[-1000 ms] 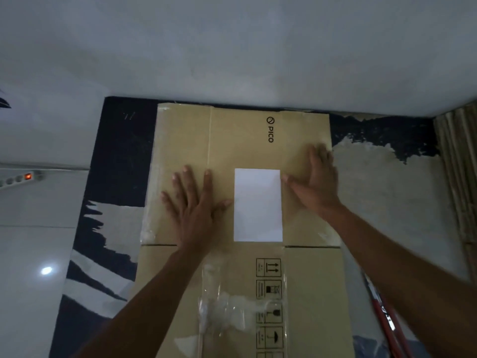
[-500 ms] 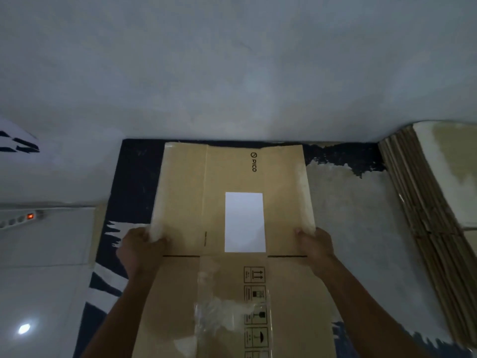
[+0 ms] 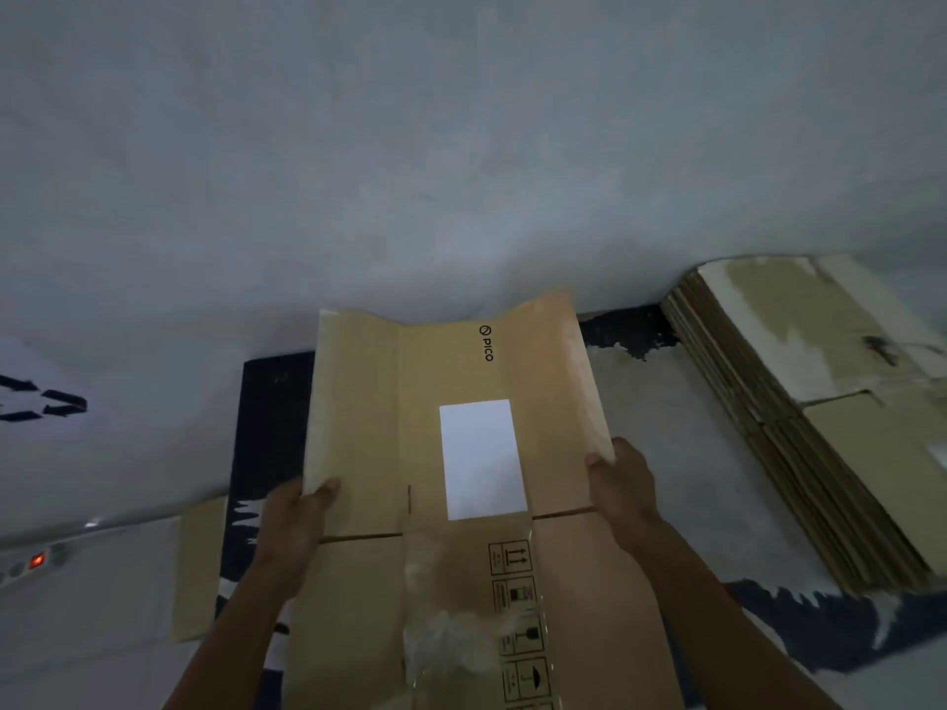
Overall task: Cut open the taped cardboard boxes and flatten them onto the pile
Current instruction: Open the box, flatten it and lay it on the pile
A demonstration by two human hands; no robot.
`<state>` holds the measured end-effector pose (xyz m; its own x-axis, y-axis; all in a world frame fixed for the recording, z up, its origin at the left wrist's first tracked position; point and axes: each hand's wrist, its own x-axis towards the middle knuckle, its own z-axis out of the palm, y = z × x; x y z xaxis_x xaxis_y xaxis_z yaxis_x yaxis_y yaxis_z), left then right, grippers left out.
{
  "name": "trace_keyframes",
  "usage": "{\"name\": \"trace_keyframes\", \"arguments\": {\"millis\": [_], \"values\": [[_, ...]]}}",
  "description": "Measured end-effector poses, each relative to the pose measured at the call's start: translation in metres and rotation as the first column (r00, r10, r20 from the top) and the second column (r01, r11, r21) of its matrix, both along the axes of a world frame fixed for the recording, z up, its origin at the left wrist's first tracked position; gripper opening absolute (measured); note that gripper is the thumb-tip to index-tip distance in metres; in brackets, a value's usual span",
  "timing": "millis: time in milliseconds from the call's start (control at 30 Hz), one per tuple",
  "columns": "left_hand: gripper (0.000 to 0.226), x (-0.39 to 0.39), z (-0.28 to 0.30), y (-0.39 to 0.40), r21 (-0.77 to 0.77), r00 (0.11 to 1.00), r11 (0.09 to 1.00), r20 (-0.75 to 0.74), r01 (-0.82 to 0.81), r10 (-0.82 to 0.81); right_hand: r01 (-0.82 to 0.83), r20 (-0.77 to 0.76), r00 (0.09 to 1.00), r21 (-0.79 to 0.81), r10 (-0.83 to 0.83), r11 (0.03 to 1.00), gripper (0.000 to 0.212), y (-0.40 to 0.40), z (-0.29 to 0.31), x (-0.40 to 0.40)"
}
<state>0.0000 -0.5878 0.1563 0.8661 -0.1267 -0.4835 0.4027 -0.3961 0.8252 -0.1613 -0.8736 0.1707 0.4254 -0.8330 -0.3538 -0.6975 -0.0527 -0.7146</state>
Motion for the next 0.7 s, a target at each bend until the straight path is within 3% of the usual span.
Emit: {"name": "trace_keyframes", "arguments": {"millis": [167,333,700], "values": [[0.007,-0.023,0.060,-0.031,-0.049,0.987,0.998,0.158,0.033,-0.025,-0.005,0.141,0.990,-0.011,0.006,1.000,0.033,-0.024,0.047,-0.037],[0.016,-0.071,0.104,-0.087,-0.109,0.972,0.992,0.231,0.067,-0.040,0.009,0.292,0.956,-0.103,0.021,0.995,0.040,-0.066,0.088,-0.096],[0.015,-0.196,0.147,-0.246,-0.175,0.959,0.974,0.269,0.141,-0.090,0.062,0.213,0.977,-0.260,-0.005,0.964,0.054,-0.212,0.153,-0.244]]}}
